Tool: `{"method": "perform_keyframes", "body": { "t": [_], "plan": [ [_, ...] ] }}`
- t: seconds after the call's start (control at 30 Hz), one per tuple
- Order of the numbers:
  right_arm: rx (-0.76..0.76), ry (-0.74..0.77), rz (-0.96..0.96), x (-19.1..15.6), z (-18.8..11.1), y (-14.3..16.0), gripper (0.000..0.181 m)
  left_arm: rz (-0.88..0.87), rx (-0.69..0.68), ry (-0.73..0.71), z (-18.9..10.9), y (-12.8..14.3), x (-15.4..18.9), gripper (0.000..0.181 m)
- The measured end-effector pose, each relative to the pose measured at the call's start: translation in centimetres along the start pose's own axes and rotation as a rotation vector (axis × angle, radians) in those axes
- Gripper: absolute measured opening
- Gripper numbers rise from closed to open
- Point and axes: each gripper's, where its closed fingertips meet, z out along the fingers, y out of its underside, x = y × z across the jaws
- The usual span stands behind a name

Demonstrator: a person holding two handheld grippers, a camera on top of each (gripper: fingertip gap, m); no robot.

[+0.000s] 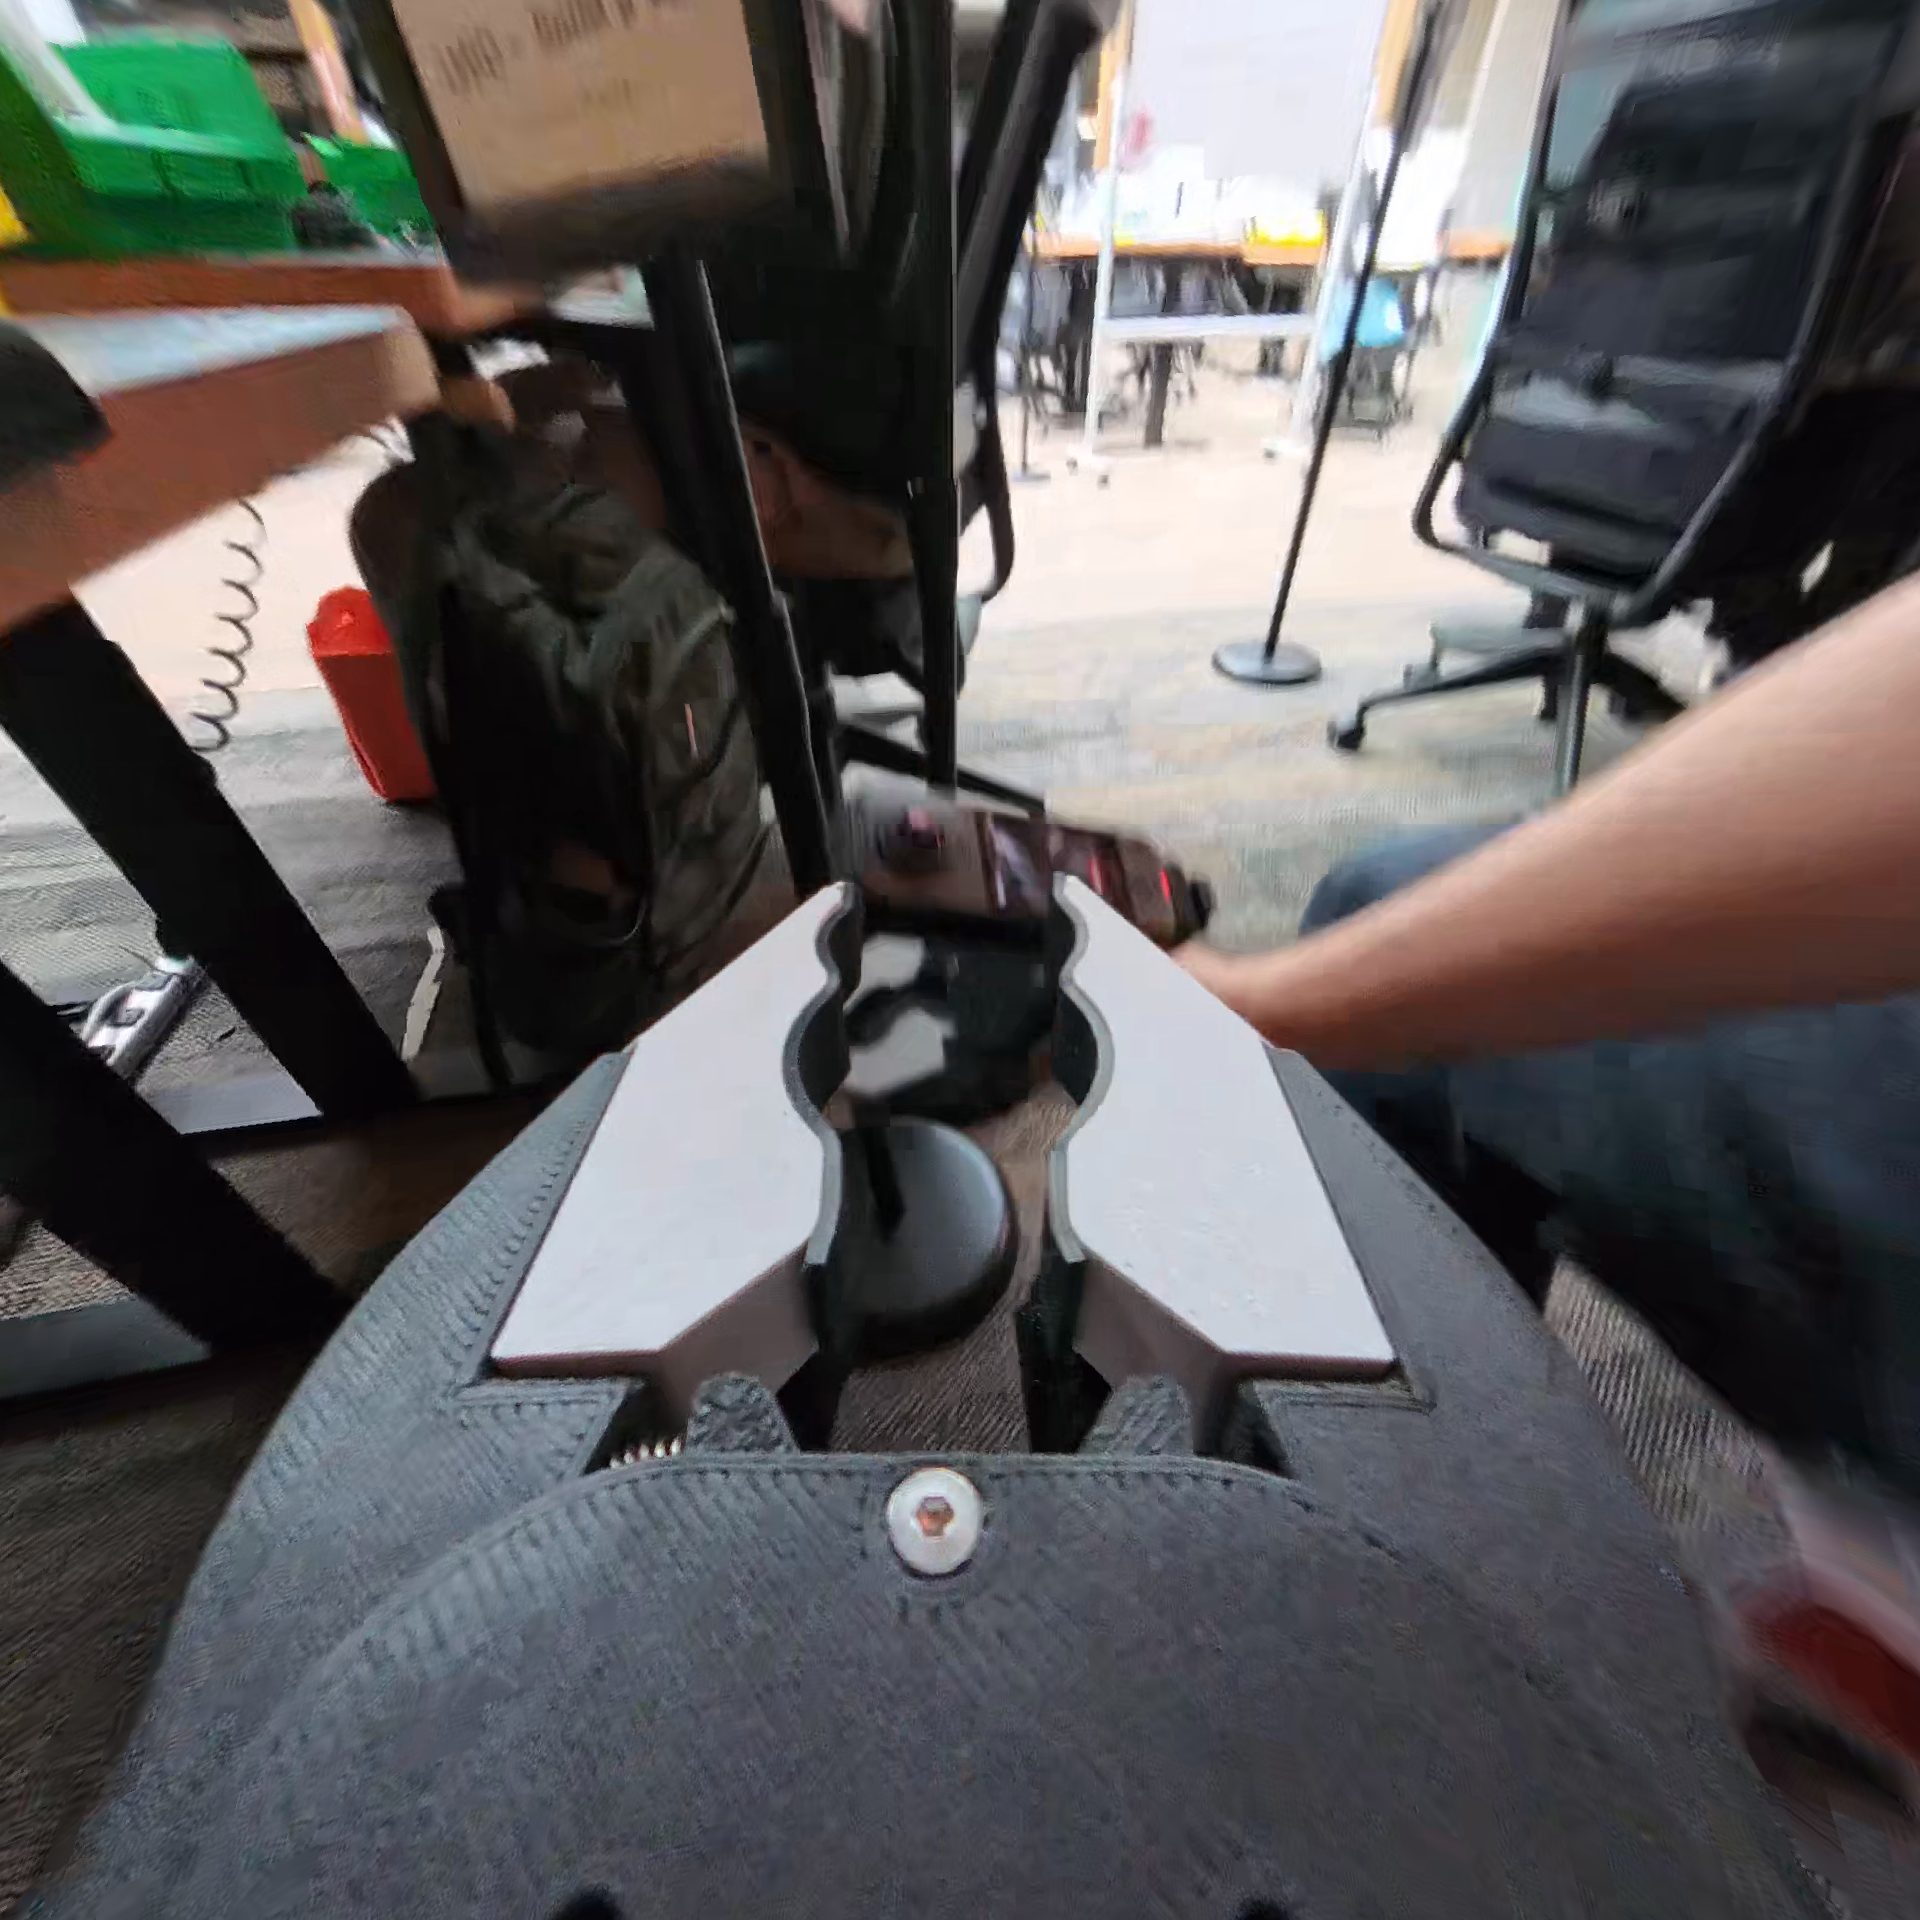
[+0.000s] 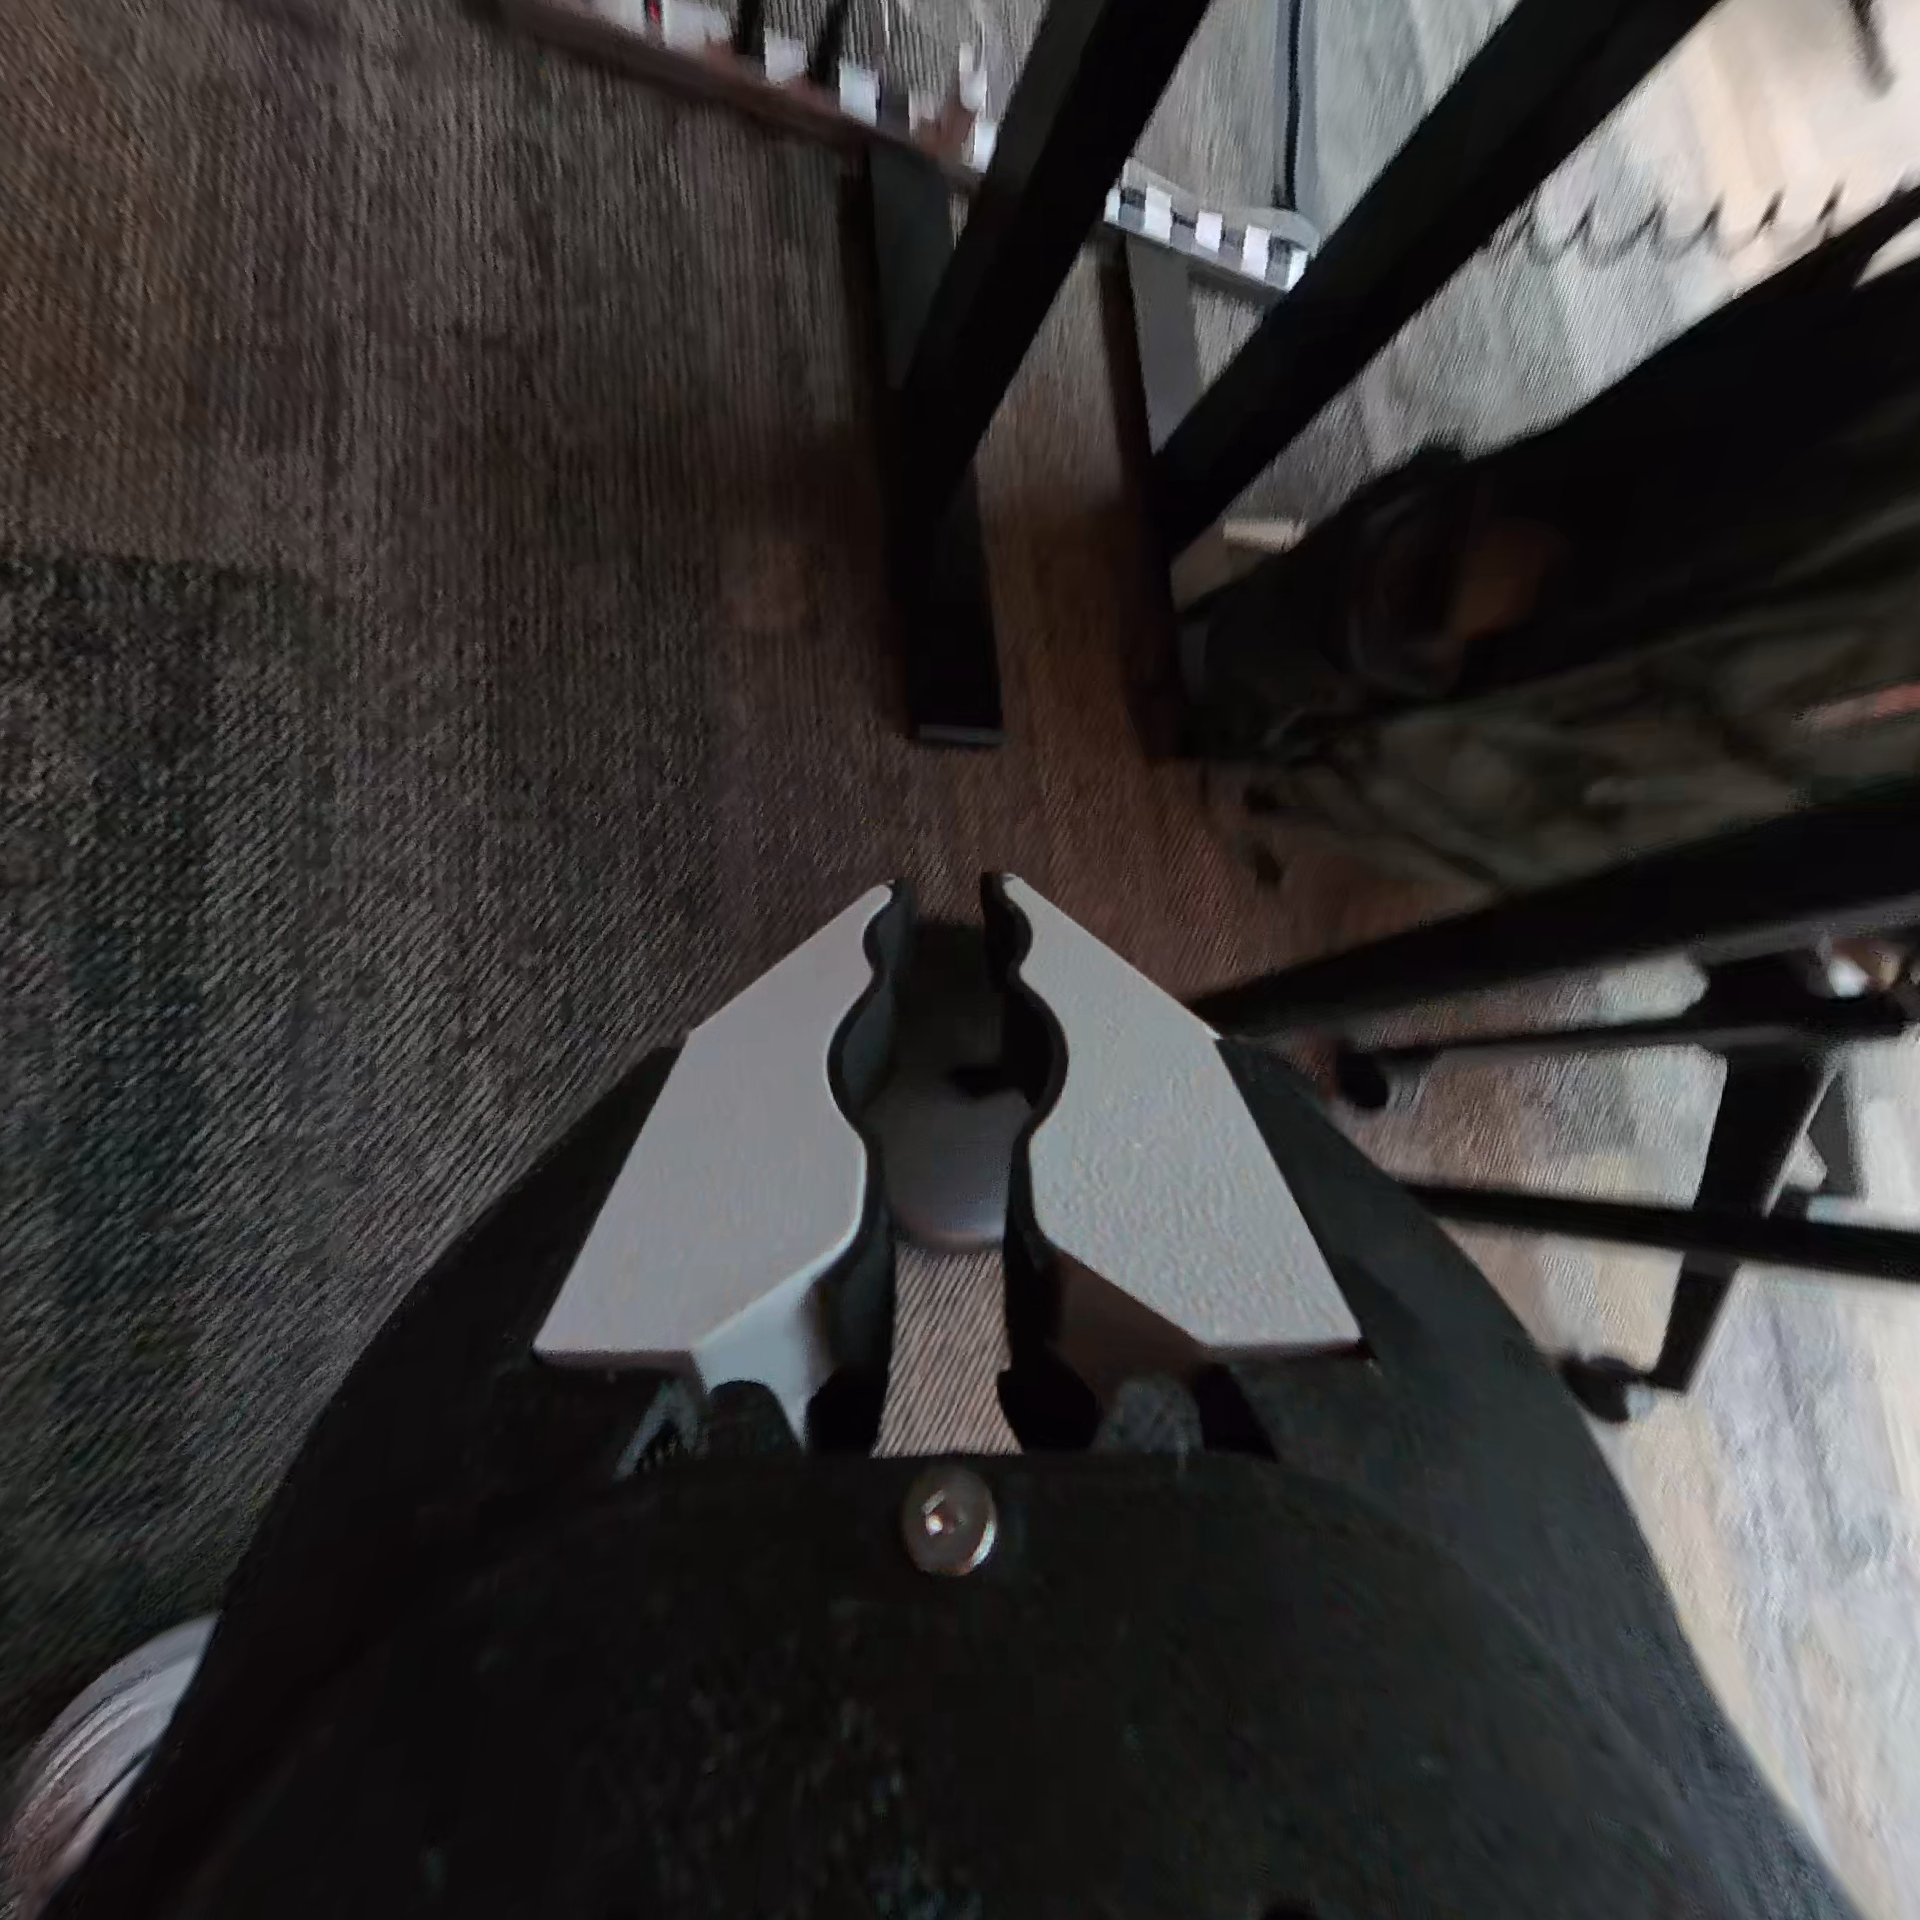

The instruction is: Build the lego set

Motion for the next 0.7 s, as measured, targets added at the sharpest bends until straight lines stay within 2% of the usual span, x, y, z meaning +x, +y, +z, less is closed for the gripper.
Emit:
{"method": "perform_keyframes", "body": {
  "t": [0.07, 0.13, 0.27, 0.37, 0.43, 0.5, 0.57, 0.63, 0.7],
  "plan": [
    [-0.029, -0.035, 0.056, -1.8, -2.9, 1.5, 0.013, -0.091, 0.076, -0.070, -0.7, -2.2, 0.4, 0.035],
    [-0.016, -0.060, 0.038, -2.5, -5.6, 1.2, 0.015, -0.129, 0.113, -0.141, -1.0, -2.8, 0.2, 0.036],
    [0.030, -0.051, -0.023, -0.4, -8.5, -0.9, 0.020, -0.080, 0.098, -0.278, -1.2, -0.3, -0.5, 0.042],
    [-0.065, -0.126, 0.075, -0.6, -10.1, 1.3, 0.027, -0.156, 0.099, -0.358, -2.0, 2.4, -0.5, 0.043],
    [-0.060, -0.136, 0.112, -1.0, -11.4, 2.7, 0.023, -0.182, 0.032, -0.356, -2.5, 4.1, 0.0, 0.046],
    [-0.064, -0.110, 0.055, -0.5, -11.5, 3.1, 0.023, -0.095, -0.076, -0.394, -3.4, 6.4, -0.1, 0.046],
    [-0.059, -0.102, 0.027, 0.3, -10.6, 2.4, 0.027, -0.062, -0.126, -0.401, -3.7, 8.7, 0.1, 0.045],
    [0.014, -0.077, 0.012, 1.5, -9.5, 0.5, 0.028, -0.114, -0.086, -0.400, -3.1, 10.4, 0.3, 0.041],
    [0.189, -0.030, -0.102, 2.4, -8.7, -2.3, 0.028, -0.155, -0.043, -0.403, -1.5, 11.1, -0.2, 0.041]
  ]
}}
